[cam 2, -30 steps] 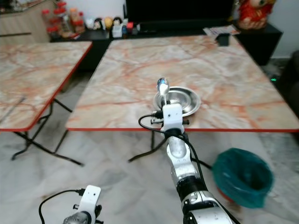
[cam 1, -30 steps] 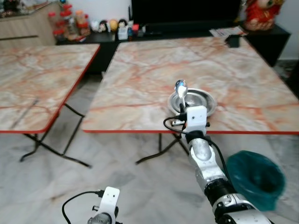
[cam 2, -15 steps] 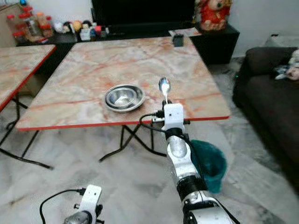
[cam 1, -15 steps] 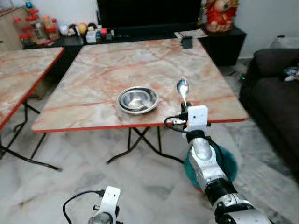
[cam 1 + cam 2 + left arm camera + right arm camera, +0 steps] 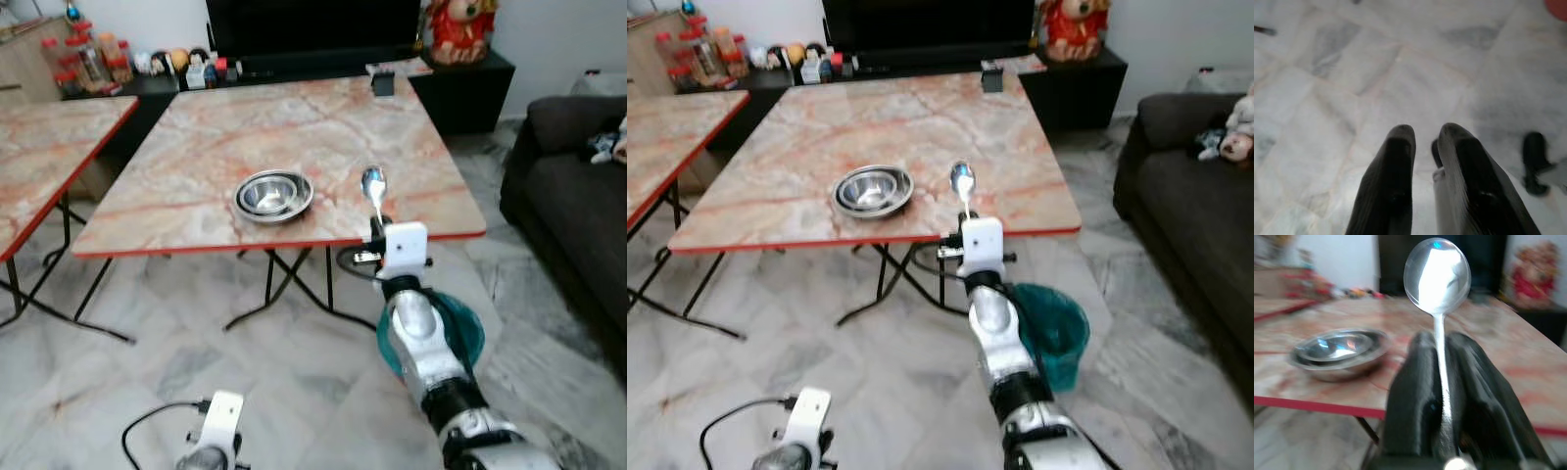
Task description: Setting the table
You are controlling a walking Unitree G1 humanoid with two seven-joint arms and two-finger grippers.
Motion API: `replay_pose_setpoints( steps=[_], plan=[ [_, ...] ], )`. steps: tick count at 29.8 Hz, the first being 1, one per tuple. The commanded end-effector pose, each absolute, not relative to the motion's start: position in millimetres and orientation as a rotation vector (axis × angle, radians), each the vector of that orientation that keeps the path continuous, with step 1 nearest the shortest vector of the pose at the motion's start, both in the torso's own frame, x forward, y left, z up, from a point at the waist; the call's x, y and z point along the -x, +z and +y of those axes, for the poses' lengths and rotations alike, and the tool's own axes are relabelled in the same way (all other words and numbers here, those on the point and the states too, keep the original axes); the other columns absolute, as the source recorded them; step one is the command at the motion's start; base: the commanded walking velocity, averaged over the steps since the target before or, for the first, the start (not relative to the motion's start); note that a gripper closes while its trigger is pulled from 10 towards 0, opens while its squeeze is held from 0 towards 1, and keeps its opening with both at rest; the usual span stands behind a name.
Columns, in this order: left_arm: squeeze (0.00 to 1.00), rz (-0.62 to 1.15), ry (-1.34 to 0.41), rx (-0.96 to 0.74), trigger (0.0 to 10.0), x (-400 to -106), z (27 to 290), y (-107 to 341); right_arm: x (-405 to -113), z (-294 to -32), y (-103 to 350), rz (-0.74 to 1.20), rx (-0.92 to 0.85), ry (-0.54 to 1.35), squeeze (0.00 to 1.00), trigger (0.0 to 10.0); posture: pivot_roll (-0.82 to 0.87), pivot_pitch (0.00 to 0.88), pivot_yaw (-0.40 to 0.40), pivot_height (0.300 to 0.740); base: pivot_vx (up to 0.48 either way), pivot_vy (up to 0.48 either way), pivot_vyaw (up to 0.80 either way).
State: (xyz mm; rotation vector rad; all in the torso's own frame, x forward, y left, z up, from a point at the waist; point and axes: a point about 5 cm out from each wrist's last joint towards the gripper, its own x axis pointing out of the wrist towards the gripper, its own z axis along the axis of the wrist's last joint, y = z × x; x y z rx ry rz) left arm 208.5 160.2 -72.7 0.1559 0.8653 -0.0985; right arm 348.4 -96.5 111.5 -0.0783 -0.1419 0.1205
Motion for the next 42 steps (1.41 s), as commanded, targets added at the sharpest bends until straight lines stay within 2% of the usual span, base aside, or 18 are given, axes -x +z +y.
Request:
replay_pose_setpoints(
  steps=[1,17,23,42],
  plan=[
    [0.00,0.874,-0.098,-0.161,10.0,-207.4,159.7,-73.5,-349.6,-97.8,115.4,-0.154,0.077,0.118,0.00,10.0,-0.09,0.000,0.073,0.740,0.341,0.000,0.00],
    [0.00,0.876,-0.096,-0.162,10.0,-206.5,160.4,-73.9,-348.8,-94.9,115.1,-0.164,0.128,0.140,0.00,10.0,-0.09,0.000,0.073,0.740,0.346,0.000,0.00],
    [0.00,0.877,-0.095,-0.162,10.0,-206.6,160.7,-73.9,-348.0,-92.6,115.6,-0.170,0.127,0.148,0.00,10.0,-0.09,0.000,0.072,0.740,0.346,0.000,0.43],
    [0.00,0.871,-0.095,-0.163,10.0,-208.9,160.8,-72.6,-348.9,-94.8,113.3,-0.148,0.096,0.140,0.00,10.0,-0.09,0.000,0.074,0.740,0.349,0.000,0.00]
  ],
)
